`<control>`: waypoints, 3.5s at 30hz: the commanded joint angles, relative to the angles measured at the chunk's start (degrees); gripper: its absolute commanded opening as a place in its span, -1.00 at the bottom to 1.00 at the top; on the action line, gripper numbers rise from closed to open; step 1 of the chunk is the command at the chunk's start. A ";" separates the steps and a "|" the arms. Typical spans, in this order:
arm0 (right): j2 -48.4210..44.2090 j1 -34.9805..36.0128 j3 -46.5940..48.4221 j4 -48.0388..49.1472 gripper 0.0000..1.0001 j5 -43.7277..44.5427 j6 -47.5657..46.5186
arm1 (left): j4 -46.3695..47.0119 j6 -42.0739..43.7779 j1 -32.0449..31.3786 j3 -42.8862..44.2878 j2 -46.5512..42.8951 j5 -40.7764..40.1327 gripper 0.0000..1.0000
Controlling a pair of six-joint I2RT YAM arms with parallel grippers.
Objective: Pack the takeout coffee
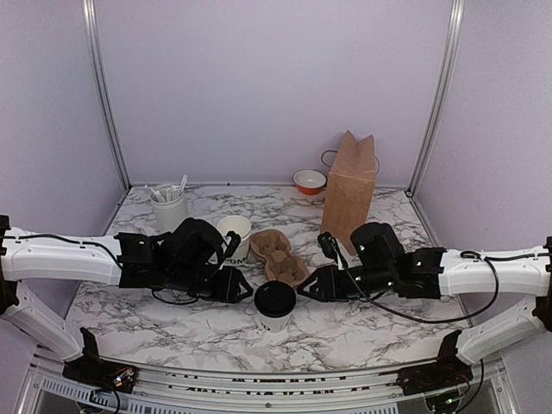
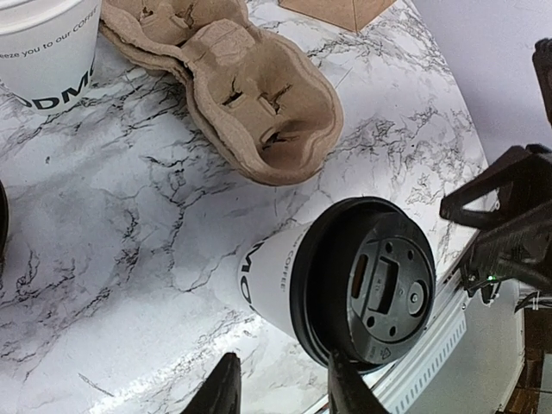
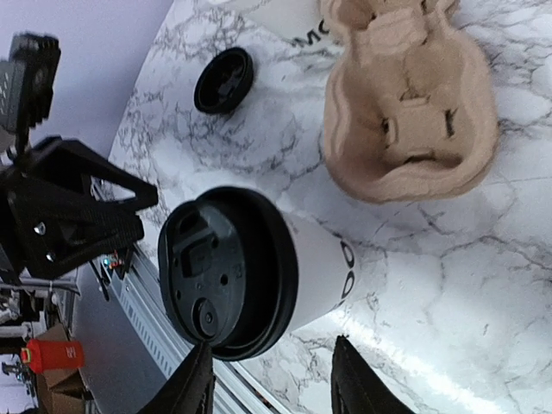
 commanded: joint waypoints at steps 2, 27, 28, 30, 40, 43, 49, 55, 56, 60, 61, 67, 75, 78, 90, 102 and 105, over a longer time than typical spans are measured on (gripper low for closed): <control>-1.03 -5.60 -2.40 6.00 -0.11 -6.72 -0.75 | -0.71 -0.29 0.24 -0.50 0.20 1.03 -0.28; 5.67 -6.02 -3.19 10.67 -0.13 -10.01 -2.05 | 3.68 -2.09 -0.70 -0.68 3.95 3.01 -0.28; 5.81 -6.00 -3.30 10.71 -0.14 -9.98 -1.99 | 3.70 -2.16 -0.68 -0.74 3.78 2.91 -0.28; 5.71 -6.03 -3.62 10.70 -0.14 -9.81 -1.80 | 3.70 -2.17 -0.67 -0.76 3.52 2.86 -0.28; 2.26 -6.06 -4.32 10.08 -0.14 -7.61 -1.13 | 3.61 -2.09 -0.70 -0.70 2.43 3.16 -0.29; 1.71 -6.18 -4.41 9.73 -0.14 -7.11 -1.09 | 3.61 -2.00 -0.67 -0.51 2.43 3.30 -0.29; 1.85 -6.36 -4.17 9.52 -0.13 -6.77 -0.99 | 3.56 -1.82 -0.71 0.02 2.85 3.65 -0.29; 2.83 -6.58 -4.23 9.78 -0.14 -6.84 -0.81 | 3.61 -1.65 -0.67 0.44 2.79 3.71 -0.28; 3.10 -6.59 -4.23 9.95 -0.14 -6.96 -0.80 | 3.61 -1.62 -0.68 0.53 2.79 3.64 -0.28; 3.78 -6.59 -4.38 10.66 -0.17 -7.23 -0.68 | 3.61 -1.58 -0.71 0.80 3.03 3.72 -0.28; 3.88 -6.58 -4.43 10.77 -0.17 -7.28 -0.66 | 3.60 -1.64 -0.70 0.86 3.11 3.81 -0.28; 4.52 -6.57 -4.78 11.48 -0.19 -7.73 -0.46 | 3.62 -1.65 -0.70 1.15 3.38 3.90 -0.28; 5.24 -6.55 -5.09 11.86 -0.20 -8.25 -0.45 | 3.76 -1.51 -0.75 1.82 4.21 4.18 -0.28; 5.27 -6.56 -5.09 11.80 -0.20 -8.33 -0.48 | 3.95 -1.39 -0.76 2.17 4.77 4.24 -0.28; 5.41 -6.57 -5.09 11.60 -0.21 -8.51 -0.72 | 4.74 -1.60 -0.79 1.08 7.07 4.53 -0.29; 7.93 -3.41 -8.25 13.11 -0.22 -7.41 0.93 | 3.74 -3.04 -0.87 -6.62 7.71 2.54 -0.30; 8.47 -2.16 -9.63 13.80 -0.22 -6.58 1.93 | 3.78 -3.21 -1.02 -7.16 8.59 2.13 -0.30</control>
